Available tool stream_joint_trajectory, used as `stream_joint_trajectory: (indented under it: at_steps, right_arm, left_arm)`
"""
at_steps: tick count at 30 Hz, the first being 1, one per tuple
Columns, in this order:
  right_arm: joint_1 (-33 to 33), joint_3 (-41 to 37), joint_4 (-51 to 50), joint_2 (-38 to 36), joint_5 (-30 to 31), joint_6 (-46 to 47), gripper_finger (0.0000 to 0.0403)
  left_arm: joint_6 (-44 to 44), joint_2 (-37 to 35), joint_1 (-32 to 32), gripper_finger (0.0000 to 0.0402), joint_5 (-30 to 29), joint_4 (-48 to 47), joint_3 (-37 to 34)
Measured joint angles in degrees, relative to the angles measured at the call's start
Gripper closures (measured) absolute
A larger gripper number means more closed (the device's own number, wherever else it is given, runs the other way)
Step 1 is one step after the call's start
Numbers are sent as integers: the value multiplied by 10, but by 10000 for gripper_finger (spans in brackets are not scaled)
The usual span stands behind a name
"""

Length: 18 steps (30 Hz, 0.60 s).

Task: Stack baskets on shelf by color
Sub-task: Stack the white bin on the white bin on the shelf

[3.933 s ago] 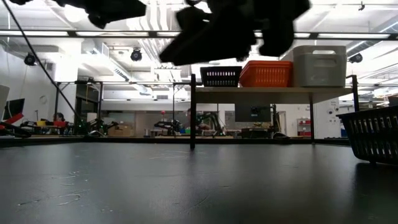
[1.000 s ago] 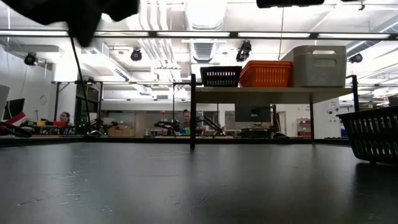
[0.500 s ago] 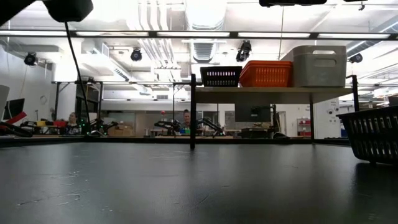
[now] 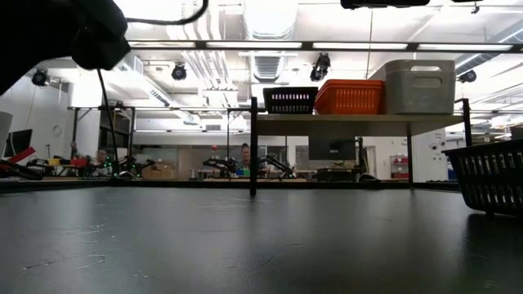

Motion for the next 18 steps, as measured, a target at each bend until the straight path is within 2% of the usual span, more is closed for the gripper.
stream_joint_trajectory:
  at_steps: [9, 13, 18]
  right_arm:
    - [0, 0, 0, 0, 0, 0, 360]
    - [0, 0, 0, 0, 0, 0, 360]
    - [0, 0, 0, 0, 0, 0, 360]
  left_arm:
    - [66, 10, 1, 392, 4, 8, 7]
    - [170, 11, 2, 396, -25, 50, 26]
    - [260, 11, 16, 401, -107, 112, 30]
